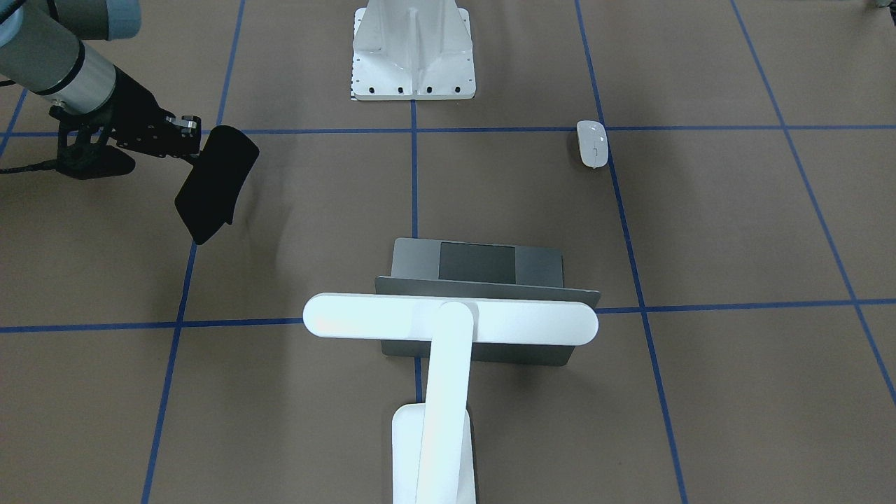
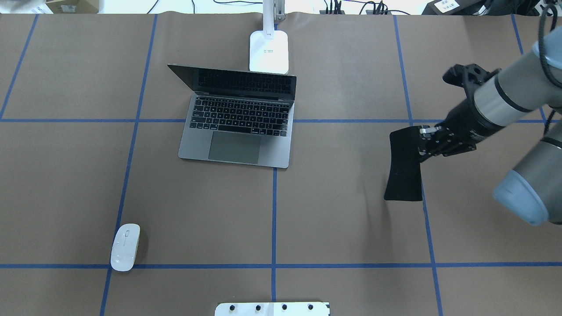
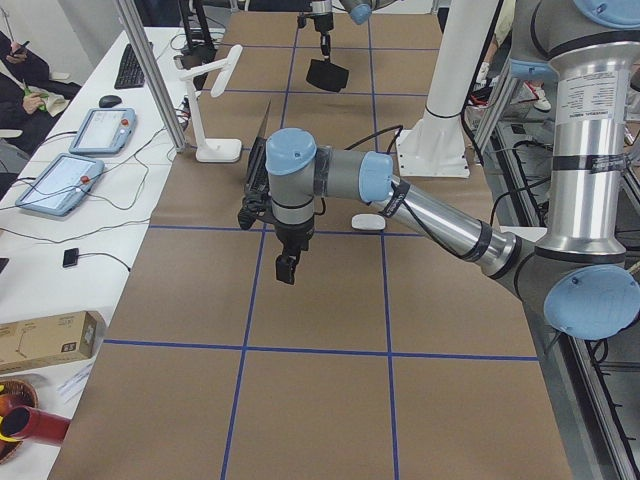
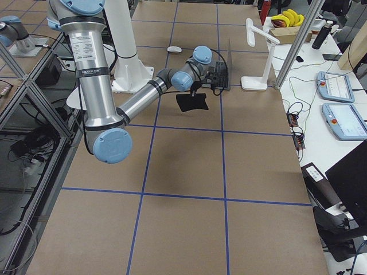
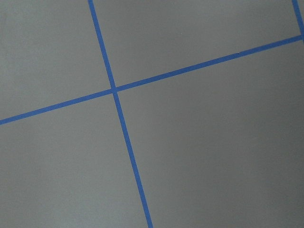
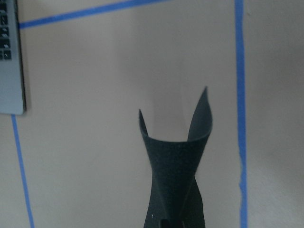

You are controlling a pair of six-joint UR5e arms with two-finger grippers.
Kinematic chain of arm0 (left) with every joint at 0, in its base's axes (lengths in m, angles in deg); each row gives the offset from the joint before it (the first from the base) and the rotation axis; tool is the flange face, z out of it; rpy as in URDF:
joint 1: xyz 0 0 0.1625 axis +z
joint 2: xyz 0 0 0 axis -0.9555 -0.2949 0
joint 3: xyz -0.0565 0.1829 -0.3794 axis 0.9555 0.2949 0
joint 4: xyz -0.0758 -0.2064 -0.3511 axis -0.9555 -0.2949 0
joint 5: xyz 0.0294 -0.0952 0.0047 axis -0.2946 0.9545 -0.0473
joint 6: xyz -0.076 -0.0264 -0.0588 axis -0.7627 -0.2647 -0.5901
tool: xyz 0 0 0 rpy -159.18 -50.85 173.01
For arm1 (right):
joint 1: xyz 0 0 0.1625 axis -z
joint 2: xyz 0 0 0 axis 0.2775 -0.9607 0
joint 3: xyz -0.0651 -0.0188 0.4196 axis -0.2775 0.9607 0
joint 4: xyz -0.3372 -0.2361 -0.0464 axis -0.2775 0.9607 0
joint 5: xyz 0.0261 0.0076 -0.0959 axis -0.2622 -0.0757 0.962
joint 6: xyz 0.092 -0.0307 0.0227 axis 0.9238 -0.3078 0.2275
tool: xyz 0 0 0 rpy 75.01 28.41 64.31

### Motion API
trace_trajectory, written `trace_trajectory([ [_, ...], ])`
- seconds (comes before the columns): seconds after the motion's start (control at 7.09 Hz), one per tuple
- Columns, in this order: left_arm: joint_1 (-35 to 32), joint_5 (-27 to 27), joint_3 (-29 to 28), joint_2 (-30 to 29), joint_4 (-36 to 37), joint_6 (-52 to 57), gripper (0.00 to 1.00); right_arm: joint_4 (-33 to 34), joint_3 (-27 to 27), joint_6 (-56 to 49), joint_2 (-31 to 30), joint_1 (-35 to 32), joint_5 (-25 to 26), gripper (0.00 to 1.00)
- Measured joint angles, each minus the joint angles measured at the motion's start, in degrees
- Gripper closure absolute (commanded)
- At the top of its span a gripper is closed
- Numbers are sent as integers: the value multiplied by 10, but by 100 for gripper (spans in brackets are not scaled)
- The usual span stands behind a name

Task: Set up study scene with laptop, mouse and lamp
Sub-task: 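Carry the mouse pad with the right gripper beside the laptop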

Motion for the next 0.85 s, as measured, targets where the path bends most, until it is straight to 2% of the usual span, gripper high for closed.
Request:
trace_trajectory([
  [0.14, -2, 0, 0, 0, 0, 3, 1, 61, -1, 0, 46, 11, 28, 100],
  [0.42, -4, 0, 0, 1, 0, 7, 1, 138, -1, -1, 97, 47, 95, 100],
  [0.56, -5, 0, 0, 1, 0, 10, 1, 159, -1, 0, 110, 63, 121, 100],
  [0.85, -7, 0, 0, 2, 0, 14, 1, 170, 5, 0, 121, 78, 143, 100],
])
